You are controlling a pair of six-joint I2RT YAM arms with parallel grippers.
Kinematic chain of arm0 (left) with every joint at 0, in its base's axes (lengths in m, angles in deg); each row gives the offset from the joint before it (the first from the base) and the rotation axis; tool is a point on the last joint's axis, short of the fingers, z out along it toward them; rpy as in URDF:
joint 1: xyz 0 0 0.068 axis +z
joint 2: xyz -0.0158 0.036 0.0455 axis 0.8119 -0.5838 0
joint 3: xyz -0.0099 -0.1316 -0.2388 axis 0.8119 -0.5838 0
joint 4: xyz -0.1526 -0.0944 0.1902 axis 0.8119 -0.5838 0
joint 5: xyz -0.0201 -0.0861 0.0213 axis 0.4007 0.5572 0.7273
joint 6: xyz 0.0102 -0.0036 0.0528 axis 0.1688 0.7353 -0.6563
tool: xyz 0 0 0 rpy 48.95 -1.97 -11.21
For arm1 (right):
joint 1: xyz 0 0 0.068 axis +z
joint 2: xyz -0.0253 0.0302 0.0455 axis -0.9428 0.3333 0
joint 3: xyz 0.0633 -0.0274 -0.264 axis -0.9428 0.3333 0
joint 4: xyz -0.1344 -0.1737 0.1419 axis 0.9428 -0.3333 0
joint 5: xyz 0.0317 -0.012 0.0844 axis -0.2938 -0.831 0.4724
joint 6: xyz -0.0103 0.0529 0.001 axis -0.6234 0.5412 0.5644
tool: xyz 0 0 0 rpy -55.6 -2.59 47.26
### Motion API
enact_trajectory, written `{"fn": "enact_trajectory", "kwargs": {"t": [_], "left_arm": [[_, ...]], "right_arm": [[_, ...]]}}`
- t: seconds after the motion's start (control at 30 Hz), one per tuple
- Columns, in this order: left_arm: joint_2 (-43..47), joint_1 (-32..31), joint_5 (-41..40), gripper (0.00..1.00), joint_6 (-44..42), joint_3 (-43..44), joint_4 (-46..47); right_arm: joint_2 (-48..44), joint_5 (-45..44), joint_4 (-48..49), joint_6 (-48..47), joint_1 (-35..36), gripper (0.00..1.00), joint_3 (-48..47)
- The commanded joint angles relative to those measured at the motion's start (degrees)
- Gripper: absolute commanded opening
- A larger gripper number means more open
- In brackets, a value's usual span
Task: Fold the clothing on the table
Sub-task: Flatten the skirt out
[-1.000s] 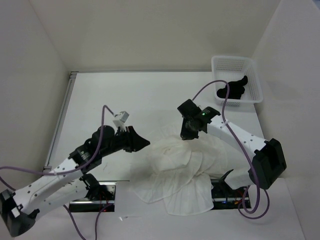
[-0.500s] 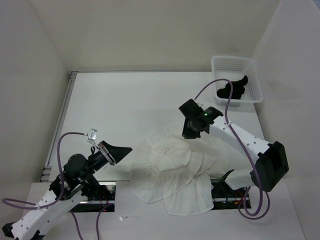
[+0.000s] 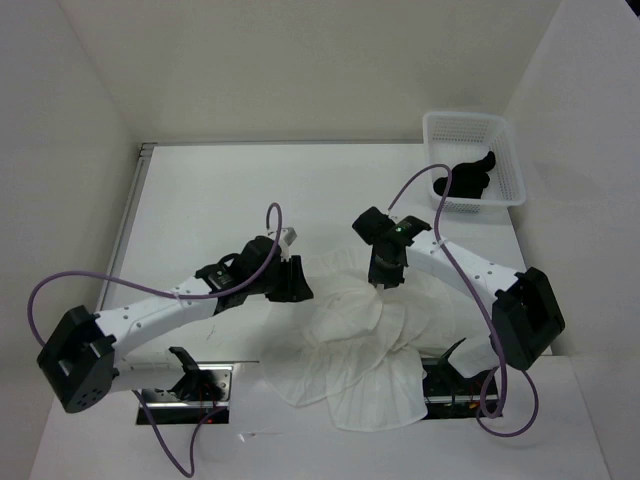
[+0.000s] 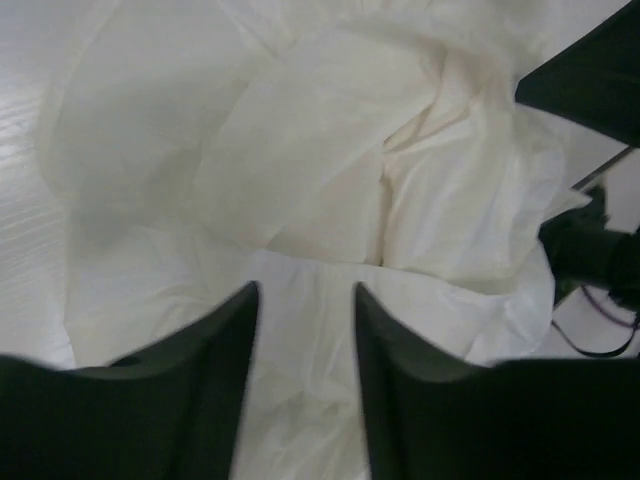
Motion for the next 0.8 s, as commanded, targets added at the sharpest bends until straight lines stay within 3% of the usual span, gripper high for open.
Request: {"fn": "enact_trajectory", "kwargs": {"t": [0.0, 0.03, 0.1, 0.17, 0.2, 0.23, 0.27, 0.3, 0.37, 0.5, 0.63, 0.77], "left_arm": [[-5.9, -0.1, 7.2, 0.57, -3.0, 1.7, 1.0], [-8.4, -0.1, 7.8, 0.64, -3.8, 1.7, 1.6], [-10.4, -0.1, 10.2, 0.67, -5.4, 1.7, 3.6], [-13.3, -0.1, 11.8, 0.62, -6.7, 1.7, 4.8], [-14.5, -0.1, 13.1, 0.48, -7.4, 1.7, 5.4], [-17.6, -0.1, 13.1, 0.00, -7.9, 2.4, 5.4], [-19.3, -0.1, 13.1, 0.00, -7.9, 3.5, 5.4], [-22.0, -0.1, 13.1, 0.00, -7.9, 4.3, 4.6], [-22.6, -0.1, 13.1, 0.00, -9.0, 6.7, 2.8], [-12.6, 1.3, 6.4, 0.00, -11.9, 17.7, -6.6], [-11.2, 8.0, 5.2, 0.00, -17.6, 36.7, -15.5], [-11.8, 13.2, 3.9, 0.00, -21.1, 47.1, -18.7]], "right_arm": [[2.3, -0.5, 1.1, 0.0, -0.2, 0.31, 1.5], [2.9, -0.5, 1.1, 0.0, -0.2, 0.41, 1.5], [4.6, 0.3, 1.1, -0.7, -0.2, 0.49, 1.5], [6.4, 1.3, 1.1, -0.7, -0.2, 0.53, 1.5], [7.1, 2.2, 1.7, -1.3, -0.2, 0.46, 1.5], [7.6, 2.2, 1.7, -1.3, -0.2, 0.34, 1.5], [7.6, 2.9, 2.4, -1.3, -0.2, 0.05, 1.5], [7.6, 2.9, 2.4, -1.3, -0.2, 0.00, 1.0], [6.3, 2.3, 2.4, -1.9, -0.2, 0.00, -3.0], [3.7, -4.5, -5.1, -4.4, -3.4, 0.00, -18.6], [5.5, -4.5, -8.9, -11.1, -8.5, 0.00, -40.8], [11.9, -6.3, -15.3, -15.0, -9.3, 0.00, -60.7]]}}
